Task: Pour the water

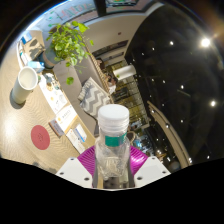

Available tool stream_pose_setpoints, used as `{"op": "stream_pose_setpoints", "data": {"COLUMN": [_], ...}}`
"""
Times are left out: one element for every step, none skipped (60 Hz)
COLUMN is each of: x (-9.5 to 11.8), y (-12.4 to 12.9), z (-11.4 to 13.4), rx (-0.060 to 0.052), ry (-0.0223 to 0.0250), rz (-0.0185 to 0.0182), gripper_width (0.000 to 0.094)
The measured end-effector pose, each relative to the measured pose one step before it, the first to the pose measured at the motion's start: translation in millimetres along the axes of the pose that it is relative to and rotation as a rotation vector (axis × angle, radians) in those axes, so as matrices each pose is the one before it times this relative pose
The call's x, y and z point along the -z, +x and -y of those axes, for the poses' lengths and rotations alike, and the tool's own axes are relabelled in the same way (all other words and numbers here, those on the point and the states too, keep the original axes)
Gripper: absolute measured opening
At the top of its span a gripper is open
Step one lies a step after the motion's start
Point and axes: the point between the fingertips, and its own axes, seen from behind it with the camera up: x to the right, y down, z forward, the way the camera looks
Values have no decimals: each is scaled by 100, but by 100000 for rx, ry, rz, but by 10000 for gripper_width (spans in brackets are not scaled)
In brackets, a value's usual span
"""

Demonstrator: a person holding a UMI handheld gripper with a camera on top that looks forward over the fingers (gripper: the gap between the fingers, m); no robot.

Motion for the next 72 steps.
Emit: {"op": "stream_pose_setpoints", "data": {"x": [121, 25, 30, -11, -75, -41, -190, -10, -78, -85, -79, -77, -90, -250, -17, -47, -62, -86, -67, -66, -249, -198, -114, -149, -155, -137, -126, 0, -262, -97, -44, -37, -17, -24, -83, 32, 20, 61, -37, 52, 11, 12, 33, 26, 24, 278, -88, 175, 58, 116, 187, 207, 230, 237, 258, 279, 264, 477, 207, 225, -6, 184, 186, 160, 132, 94, 102, 71, 177, -170, 96, -41], "y": [-11, -70, -74, -98, -120, -91, -275, -176, -208, -229, -196, -176, -229, -353, -74, -142, -161, -140, -104, -84, -267, -140, -153, -177, -162, -81, -52, -273, -73, -151, -28, 9, 87, 77, -28, 169, 157, 160, 20, 47, -17, -26, 0, -26, -36, 194, -127, 49, 74, 37, 88, 89, 69, 96, 82, 120, 168, 311, 247, 292, 349, 313, 294, 298, 306, 218, 118, 39, -63, 13, -208, -95], "z": [1238, 1130, 1096, 1032, 966, 973, 967, 949, 942, 897, 841, 769, 758, 798, 728, 737, 664, 616, 604, 617, 573, 519, 351, 311, 263, 202, 152, -62, 342, 97, 131, 221, 321, 300, -112, 179, 127, 112, 71, 72, 49, -10, -18, -73, -115, -176, -81, -196, -113, -130, -146, -180, -214, -224, -241, -254, -258, -243, -246, -237, -234, -247, -269, -235, -267, -247, -208, -204, -99, -334, -319, -347], "rx": [4016, 3904, 3984, 4159, 4280, 4265, 3969, 4159, 4211, 3993, 3787, 3703, 3755, 3630, 3442, 3424, 3391, 3316, 3318, 3227, 2997, 2957, 3209, 3547, 3746, 3497, 3087, 2725, 2916, 2961, 2139, 892, 100, -145, 288, 317, 423, 97, -70, -301, -337, -505, -759, -1018, -1199, -1096, -2662, -2503, -3124, -3614, -3921, -4179, -4288, -4359, -4555, -4801, -5038, -4720, -5299, -5230, -4681, -4692, -4515, -4623, -4757, -4856, -4842, -4875, -4670, -4625, -4177, -4135], "ry": [1041, 1079, 1039, 909, 713, 755, 1029, 1009, 914, 832, 730, 619, 588, 935, 909, 838, 563, 452, 485, 706, 924, 456, 24, -306, -474, -599, -757, -204, -674, -742, -526, 170, 681, 769, 837, 288, 227, 309, 738, 644, 489, 343, 331, 387, 277, 35, 270, 224, 653, 489, 584, 533, 517, 442, 322, 326, 324, 116, 418, 537, 750, 372, 262, 233, 234, 255, 289, 256, 151, 106, -70, -146], "rz": [-1104, -1078, -1047, -1006, -1032, -1082, -1000, -543, -463, -414, -471, -538, -335, -235, -40, -47, -116, -213, -212, -228, -290, -14, 79, 190, 260, 165, 10, -40, 679, 700, 567, 279, 79, -108, -343, -383, -386, -486, 88, -222, 56, 174, 200, 337, 416, -41, 808, 209, 996, 687, 650, 704, 822, 891, 976, 1056, 989, -50, 894, 689, 1056, 655, 673, 627, 642, 850, 1252, 1499, 1190, 2325, 1243, 2068], "gripper_width": [416, 416, 417, 416, 416, 414, 415, 413, 414, 414, 412, 412, 413, 412, 411, 413, 412, 414, 414, 413, 412, 412, 412, 414, 413, 413, 414, 413, 413, 412, 412, 413, 413, 413, 411, 413, 414, 412, 413, 412, 412, 413, 413, 412, 413, 413, 413, 414, 414, 414, 414, 413, 413, 413, 413, 412, 413, 413, 416, 417, 419, 417, 415, 415, 417, 417, 417, 418, 418, 417, 417, 423]}}
